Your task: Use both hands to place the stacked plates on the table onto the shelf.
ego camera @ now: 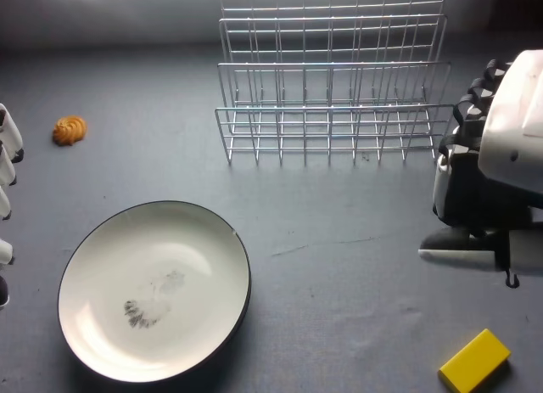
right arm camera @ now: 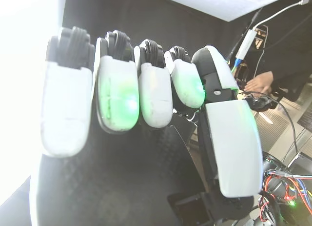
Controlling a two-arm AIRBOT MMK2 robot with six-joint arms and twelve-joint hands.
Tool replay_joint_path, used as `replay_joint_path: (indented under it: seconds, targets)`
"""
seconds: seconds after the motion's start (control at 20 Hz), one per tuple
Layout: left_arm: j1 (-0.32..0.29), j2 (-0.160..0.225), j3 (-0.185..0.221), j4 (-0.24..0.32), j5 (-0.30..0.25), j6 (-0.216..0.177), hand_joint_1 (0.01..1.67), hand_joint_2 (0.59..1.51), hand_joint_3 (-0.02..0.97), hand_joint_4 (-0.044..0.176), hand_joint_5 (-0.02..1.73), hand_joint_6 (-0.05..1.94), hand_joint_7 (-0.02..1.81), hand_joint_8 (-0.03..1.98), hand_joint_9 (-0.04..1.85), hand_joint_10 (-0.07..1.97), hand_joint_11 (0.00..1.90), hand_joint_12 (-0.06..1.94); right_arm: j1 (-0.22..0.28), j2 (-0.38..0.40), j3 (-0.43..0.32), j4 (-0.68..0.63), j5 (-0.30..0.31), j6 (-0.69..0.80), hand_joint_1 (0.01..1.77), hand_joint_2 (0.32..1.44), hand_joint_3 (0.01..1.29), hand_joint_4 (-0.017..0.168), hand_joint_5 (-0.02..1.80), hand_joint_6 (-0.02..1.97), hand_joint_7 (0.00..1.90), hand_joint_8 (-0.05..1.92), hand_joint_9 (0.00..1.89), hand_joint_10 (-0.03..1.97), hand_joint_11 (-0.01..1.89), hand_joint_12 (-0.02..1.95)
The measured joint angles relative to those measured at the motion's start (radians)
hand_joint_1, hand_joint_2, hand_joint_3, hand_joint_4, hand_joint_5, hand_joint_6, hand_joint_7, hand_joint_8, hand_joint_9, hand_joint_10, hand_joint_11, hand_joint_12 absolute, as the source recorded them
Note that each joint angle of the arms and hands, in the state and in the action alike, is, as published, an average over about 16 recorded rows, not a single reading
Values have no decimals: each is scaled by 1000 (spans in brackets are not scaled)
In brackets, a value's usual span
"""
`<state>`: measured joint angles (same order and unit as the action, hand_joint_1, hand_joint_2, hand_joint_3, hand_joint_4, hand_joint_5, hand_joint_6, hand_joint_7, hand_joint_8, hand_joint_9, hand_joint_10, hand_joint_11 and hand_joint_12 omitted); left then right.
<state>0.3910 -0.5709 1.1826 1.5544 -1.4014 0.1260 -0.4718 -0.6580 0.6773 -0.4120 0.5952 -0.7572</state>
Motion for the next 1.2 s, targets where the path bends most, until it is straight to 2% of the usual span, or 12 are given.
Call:
replay_joint_path:
  seconds: [0.2,0.4,0.55,0.65,0.75,1.0,1.2]
  targets:
    - [0,0,8,-4,0,0,81,1111,83,18,421,513,483,519,514,528,521,500,0,0,0,0,1,-1,272,1202,50,17,537,584,632,565,632,568,669,556]
    - [0,0,11,-10,0,0,63,1098,79,13,316,377,364,381,385,394,390,368,0,0,0,0,1,-1,486,1139,41,13,401,437,471,422,472,422,503,426]
    - [0,-2,12,-15,0,-3,15,1062,70,-4,97,89,115,89,132,103,143,87,0,-1,0,1,3,-2,631,1096,26,2,170,154,209,139,207,138,230,166]
    - [0,-3,11,-18,-1,-4,12,1064,63,1,24,-2,28,-2,36,5,40,-1,0,-1,0,1,5,-2,761,1069,14,3,57,33,72,23,70,21,88,70]
    - [0,-4,7,-20,1,-5,12,1066,68,-1,14,-5,15,-7,16,9,16,-5,0,-1,0,1,6,-2,905,1036,14,4,20,21,16,15,15,10,25,106]
    - [1,-3,-9,-18,7,-7,12,1071,67,-2,20,-11,22,-14,20,9,15,-11,0,-1,0,1,9,-3,1246,973,14,3,19,16,12,13,17,4,19,147]
    - [2,-1,-23,3,8,-10,12,1077,64,-2,21,-10,21,-15,21,8,15,-11,0,0,-1,1,12,-8,1285,986,14,3,21,16,12,14,19,4,16,231]
